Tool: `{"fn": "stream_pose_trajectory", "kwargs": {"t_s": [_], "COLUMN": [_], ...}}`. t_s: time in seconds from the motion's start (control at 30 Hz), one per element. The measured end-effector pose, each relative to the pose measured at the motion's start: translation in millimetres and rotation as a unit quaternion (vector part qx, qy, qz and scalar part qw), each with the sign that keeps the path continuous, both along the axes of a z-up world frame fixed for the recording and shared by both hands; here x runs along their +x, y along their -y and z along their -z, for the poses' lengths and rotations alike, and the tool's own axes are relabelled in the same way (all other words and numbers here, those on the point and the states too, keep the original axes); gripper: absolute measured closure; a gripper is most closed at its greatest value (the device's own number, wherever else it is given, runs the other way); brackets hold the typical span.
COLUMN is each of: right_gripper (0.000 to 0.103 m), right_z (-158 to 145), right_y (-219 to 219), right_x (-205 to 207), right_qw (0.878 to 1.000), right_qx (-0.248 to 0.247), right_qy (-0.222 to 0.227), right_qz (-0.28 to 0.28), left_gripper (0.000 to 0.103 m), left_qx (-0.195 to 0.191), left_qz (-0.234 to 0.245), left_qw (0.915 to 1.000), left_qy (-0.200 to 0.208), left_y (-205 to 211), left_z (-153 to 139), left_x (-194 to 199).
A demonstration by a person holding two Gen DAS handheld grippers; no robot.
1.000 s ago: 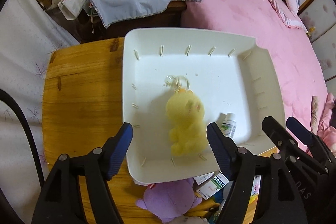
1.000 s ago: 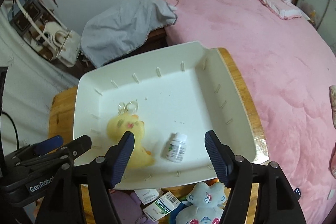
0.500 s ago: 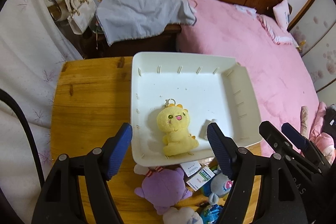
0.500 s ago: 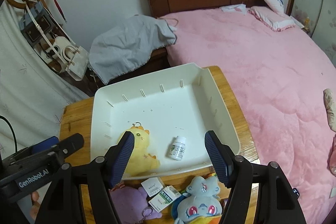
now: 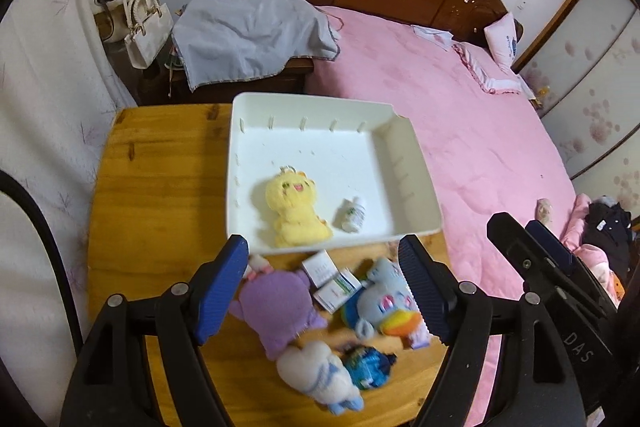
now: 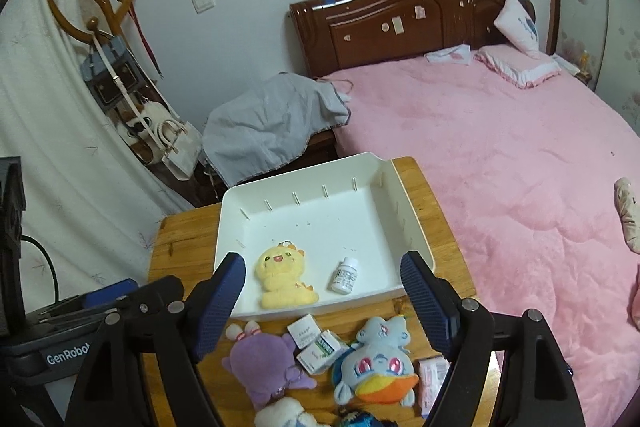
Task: Organize objects
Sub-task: 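Withdraw both tools from the tray back toward the remaining toys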
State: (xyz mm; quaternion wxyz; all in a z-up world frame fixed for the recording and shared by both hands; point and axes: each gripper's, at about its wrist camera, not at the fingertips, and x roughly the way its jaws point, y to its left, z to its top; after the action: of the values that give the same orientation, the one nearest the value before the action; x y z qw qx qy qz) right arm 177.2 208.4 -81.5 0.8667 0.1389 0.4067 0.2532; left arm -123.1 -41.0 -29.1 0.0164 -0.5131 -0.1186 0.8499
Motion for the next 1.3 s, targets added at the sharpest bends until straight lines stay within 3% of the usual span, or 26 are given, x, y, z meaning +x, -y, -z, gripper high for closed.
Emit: {"fn": "stream_pose_trajectory", "kwargs": {"t_s": [0.2, 0.5, 0.73, 1.03, 1.3], "right_gripper": [0.022, 0.022, 0.022, 0.022, 0.022], "right_z": [-5, 1, 18, 80, 133], "right_y": [26, 70, 98, 114, 86], "right_x": [-34, -74, -89, -95, -119], "right_qw": [1.000, 0.998, 0.998, 0.999, 0.999], "right_qx": [0.003, 0.029, 0.016, -0.007, -0.026], "right_qy": [0.019, 0.049, 0.051, -0.006, -0.043], "right_qz": [0.022, 0.018, 0.030, 0.040, -0.012], "left_gripper": [0.022, 0.022, 0.022, 0.022, 0.022], "left_qx": [0.021, 0.007, -0.003, -0.001, 0.009], "left_qz": [-0.013, -0.036, -0.026, -0.013, -0.062], "left_qw": [0.9997, 0.9987, 0.9991, 0.9999, 0.9956], "left_qy": [-0.004, -0.035, -0.035, 0.006, 0.070], "left_y": [-7, -21, -41, -64, -61], "left_z": [-2, -12, -4, 40, 107], "left_x": [33, 70, 89, 104, 110]}}
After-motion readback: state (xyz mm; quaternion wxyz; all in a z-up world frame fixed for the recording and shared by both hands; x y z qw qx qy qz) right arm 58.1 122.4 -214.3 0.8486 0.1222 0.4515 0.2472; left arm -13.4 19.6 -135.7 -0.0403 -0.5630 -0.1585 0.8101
